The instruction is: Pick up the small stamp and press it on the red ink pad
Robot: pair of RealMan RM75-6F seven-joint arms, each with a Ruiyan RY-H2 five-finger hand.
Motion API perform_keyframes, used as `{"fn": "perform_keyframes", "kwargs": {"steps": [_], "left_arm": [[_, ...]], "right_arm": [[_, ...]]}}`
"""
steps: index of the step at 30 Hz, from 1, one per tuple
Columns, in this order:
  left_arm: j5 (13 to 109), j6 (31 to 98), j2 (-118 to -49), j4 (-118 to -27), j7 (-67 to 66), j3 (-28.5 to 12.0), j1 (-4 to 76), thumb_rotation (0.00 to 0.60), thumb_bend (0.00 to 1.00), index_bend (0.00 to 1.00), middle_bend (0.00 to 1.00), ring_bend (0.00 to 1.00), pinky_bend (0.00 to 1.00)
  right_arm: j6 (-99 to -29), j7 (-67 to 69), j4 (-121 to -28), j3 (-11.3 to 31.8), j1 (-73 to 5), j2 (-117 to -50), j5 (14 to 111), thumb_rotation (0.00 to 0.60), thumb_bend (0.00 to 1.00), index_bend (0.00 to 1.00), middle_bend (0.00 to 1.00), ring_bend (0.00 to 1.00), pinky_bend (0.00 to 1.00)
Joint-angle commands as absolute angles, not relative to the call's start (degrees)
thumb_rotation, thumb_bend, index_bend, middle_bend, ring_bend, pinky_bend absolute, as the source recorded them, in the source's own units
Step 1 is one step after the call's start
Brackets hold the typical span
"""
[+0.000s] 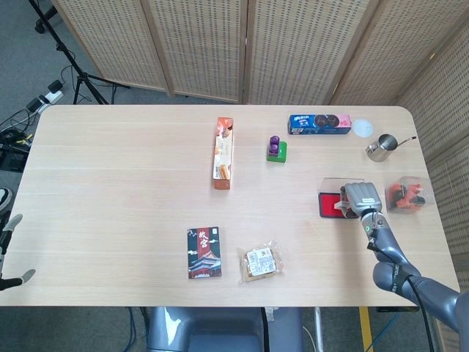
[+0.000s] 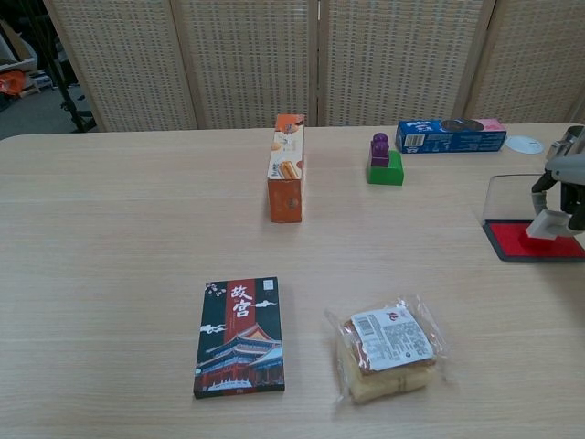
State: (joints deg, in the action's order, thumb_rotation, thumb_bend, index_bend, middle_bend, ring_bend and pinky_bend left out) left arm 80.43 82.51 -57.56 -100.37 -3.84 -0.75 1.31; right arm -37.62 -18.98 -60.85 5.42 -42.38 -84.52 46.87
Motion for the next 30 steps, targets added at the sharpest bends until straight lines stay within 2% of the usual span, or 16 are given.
{"fn": "perform_keyframes", "kwargs": {"steps": [1, 10, 19, 23, 30], "left_arm": [[80.46, 82.53, -57.59, -100.37, -3.87, -0.73, 1.31, 0.600, 0.03, 0.00, 0.00, 0.00, 0.00], [80.47, 82.70, -57.49, -100.28, -3.56, -0.74, 1.25, 0.600, 0.03, 0.00, 0.00, 0.00, 0.00], [81.27, 83.18, -57.42, -100.31, -3.38, -0.44, 1.03, 0.600, 0.03, 0.00, 0.00, 0.00, 0.00], [81.86, 83.55, -57.37, -100.36, -3.31, -0.21, 0.86, 0.600, 0.03, 0.00, 0.00, 0.00, 0.00], [82.71, 83.78, -57.43, -100.38, -3.57, 0.14, 0.78, 0.600, 0.03, 0.00, 0.00, 0.00, 0.00]], "right_arm": [[-37.90, -19.00, -60.96, 5.51, -42.37, -84.59, 47.17, 0.600, 0.57, 0.56, 0.95, 1.00, 1.00], [-39.56, -17.97, -63.63, 6.85, -41.94, -82.70, 47.73, 0.600, 0.57, 0.56, 0.95, 1.00, 1.00], [-44.10, -14.57, -77.98, 8.43, -39.41, -71.86, 52.09, 0.600, 0.57, 0.57, 0.95, 1.00, 1.00], [-46.67, -13.02, -82.68, 7.49, -37.20, -67.78, 56.15, 0.600, 0.57, 0.57, 0.95, 1.00, 1.00], [-50.33, -11.07, -85.16, 3.86, -32.95, -66.00, 62.37, 0.600, 0.57, 0.57, 0.95, 1.00, 1.00]]}}
